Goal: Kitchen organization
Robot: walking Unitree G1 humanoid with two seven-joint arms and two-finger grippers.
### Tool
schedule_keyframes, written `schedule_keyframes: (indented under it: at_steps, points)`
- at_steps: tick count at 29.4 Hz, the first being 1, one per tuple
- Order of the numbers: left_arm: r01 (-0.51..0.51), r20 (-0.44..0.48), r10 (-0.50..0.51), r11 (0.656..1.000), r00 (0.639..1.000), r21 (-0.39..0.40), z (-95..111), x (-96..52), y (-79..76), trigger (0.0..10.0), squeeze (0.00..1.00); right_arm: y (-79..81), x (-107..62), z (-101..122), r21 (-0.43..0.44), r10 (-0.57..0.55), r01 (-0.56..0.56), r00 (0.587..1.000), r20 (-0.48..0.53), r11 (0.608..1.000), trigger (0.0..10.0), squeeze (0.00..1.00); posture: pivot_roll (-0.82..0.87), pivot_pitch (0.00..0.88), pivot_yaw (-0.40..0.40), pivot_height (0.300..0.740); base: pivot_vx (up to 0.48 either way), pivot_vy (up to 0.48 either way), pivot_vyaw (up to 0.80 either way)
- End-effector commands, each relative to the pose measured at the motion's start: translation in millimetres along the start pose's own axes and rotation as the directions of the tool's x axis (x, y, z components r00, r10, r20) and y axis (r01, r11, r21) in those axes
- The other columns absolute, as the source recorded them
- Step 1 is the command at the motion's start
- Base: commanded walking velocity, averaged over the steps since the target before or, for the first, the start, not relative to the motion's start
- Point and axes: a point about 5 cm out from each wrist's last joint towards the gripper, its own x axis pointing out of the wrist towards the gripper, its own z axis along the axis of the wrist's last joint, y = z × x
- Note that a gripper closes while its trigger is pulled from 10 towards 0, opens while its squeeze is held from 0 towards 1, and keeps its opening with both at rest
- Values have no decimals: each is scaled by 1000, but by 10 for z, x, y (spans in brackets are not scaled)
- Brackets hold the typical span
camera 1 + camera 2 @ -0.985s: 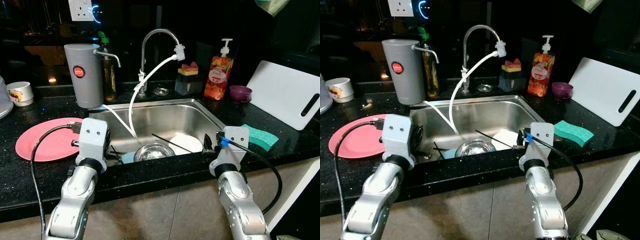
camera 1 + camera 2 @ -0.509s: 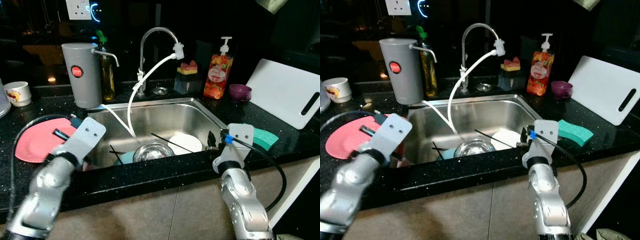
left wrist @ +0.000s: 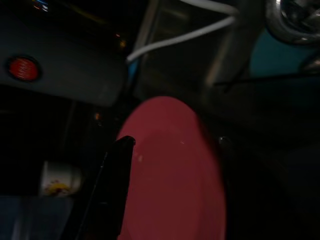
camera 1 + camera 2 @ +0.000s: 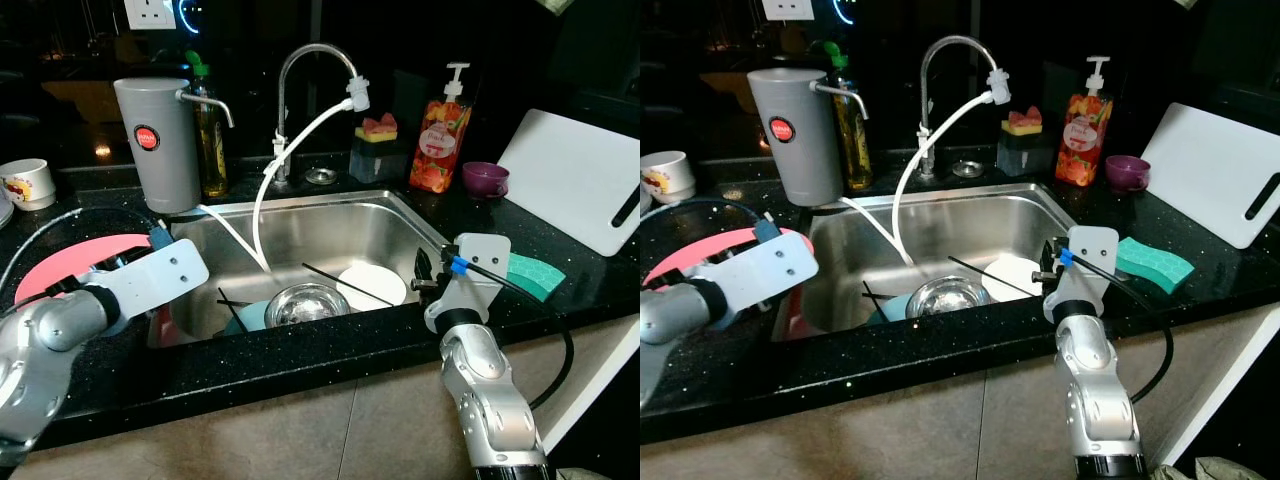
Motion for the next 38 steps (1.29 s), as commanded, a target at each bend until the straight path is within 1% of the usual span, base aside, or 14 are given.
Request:
schedule_keyframes:
  at_steps: [1,6,13,14,20,21,22,23,24,25,26,27,28,38]
  points:
    - [80,-62,-80,997,995,4,-73,-28,-96,10000,0,29,12,14,2,14,-14,1000,5,1000,10000,0,161,62,-50,740,0,0,0]
    - [98,-88,-101,995,991,-34,-108,-41,-129,10000,0,40,23,23,6,14,-15,1000,7,1000,10000,0,165,68,-51,740,0,0,0]
    - [84,-167,-81,996,983,10,-265,-24,-123,10000,0,52,34,32,8,16,-16,1000,9,1000,10000,0,161,70,-50,740,0,0,0]
    - [75,-186,-72,997,980,11,-299,-15,-112,9373,0,44,36,34,7,15,-15,1000,9,1000,10000,0,160,69,-50,740,0,0,0]
    - [69,-219,-65,998,974,14,-370,2,-125,8431,0,34,48,42,7,10,-10,1000,12,1000,10000,0,160,70,-47,740,0,0,0]
    - [62,-226,-58,998,972,9,-392,13,-126,6706,0,34,51,43,8,9,-9,1000,12,1000,10000,0,161,71,-47,740,0,0,0]
    - [57,-230,-54,998,972,5,-407,20,-127,6275,0,34,53,43,9,8,-9,1000,13,1000,10000,0,161,71,-47,740,0,0,0]
    - [51,-234,-49,999,971,4,-422,30,-129,4941,0,36,54,43,10,8,-8,1000,13,1000,10000,0,161,70,-45,740,0,0,0]
    - [51,-234,-49,999,971,4,-422,30,-129,4941,0,36,54,43,10,8,-8,1000,13,1000,10000,0,161,70,-45,740,0,0,0]
    - [41,-236,-40,999,971,-1,-442,40,-136,3490,0,39,50,42,11,8,-8,1000,13,1000,10000,0,161,70,-45,740,0,0,0]
    - [35,-238,-35,999,971,-4,-453,50,-140,3490,0,41,50,41,12,8,-8,1000,13,1000,10000,0,159,70,-43,740,0,0,0]
    - [27,-240,-27,1000,970,-2,-468,60,-145,549,0,42,50,41,12,7,-7,1000,13,1000,10000,0,155,70,-42,740,0,0,0]
    - [22,-242,-21,1000,970,2,-483,65,-152,0,0,39,48,43,12,5,-5,1000,15,1000,10000,0,155,70,-42,740,0,0,0]
    - [7,-229,1,999,974,37,-487,102,-196,0,0,5,61,70,9,-4,3,1000,22,1000,10000,0,146,72,-52,740,0,0,0]
